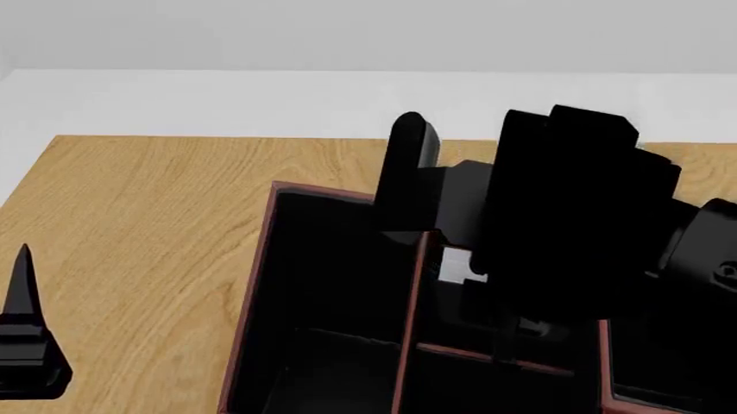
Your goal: Pick up the book and place it in the front compartment of the caddy.
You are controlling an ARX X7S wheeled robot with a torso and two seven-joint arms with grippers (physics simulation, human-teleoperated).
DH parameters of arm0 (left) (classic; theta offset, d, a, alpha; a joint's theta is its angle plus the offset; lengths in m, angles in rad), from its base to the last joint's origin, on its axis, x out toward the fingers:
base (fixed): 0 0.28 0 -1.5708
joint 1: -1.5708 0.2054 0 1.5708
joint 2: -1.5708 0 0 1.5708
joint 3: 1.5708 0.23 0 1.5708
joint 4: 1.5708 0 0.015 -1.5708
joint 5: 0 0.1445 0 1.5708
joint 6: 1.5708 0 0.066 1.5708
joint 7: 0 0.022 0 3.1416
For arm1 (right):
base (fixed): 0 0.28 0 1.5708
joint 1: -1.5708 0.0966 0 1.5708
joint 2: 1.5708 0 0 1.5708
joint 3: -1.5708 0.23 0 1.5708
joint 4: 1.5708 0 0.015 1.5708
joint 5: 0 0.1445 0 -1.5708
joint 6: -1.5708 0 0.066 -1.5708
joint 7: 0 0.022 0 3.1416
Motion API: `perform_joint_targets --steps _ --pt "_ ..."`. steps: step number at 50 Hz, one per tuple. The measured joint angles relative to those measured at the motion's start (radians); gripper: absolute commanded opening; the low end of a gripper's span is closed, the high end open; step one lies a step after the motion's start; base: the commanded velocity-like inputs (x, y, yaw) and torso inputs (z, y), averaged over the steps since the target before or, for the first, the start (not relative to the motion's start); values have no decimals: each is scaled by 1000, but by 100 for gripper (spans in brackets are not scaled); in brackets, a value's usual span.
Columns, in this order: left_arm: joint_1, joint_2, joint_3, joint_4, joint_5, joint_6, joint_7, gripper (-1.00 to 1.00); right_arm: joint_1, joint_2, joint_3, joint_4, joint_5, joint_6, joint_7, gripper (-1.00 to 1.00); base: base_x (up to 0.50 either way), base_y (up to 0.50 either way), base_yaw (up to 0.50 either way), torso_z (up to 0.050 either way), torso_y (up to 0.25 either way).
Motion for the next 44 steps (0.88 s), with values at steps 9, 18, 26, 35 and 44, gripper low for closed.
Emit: perform_joint_targets --steps 9,18,26,35,44 --pt "-3 -4 3 -2 -5 1 -5 100 -13 -5 -6 20 -7 -4 0 100 0 0 0 1 1" --pt "-3 -7 5 -2 -9 4 -9 100 -9 -16 -6 51 -46 -18 8 100 0 0 0 0 1" --pt "0 -11 5 -2 -12 8 -13 100 12 -5 5 32 -57 -12 20 100 0 0 0 0 0" --pt "-1 -13 6 -2 -16 10 -17 100 73 41 39 -82 -43 36 52 100 0 0 0 0 0" --pt "-4 -18 4 6 -27 6 -26 100 147 113 113 -256 13 133 110 100 0 0 0 0 0"
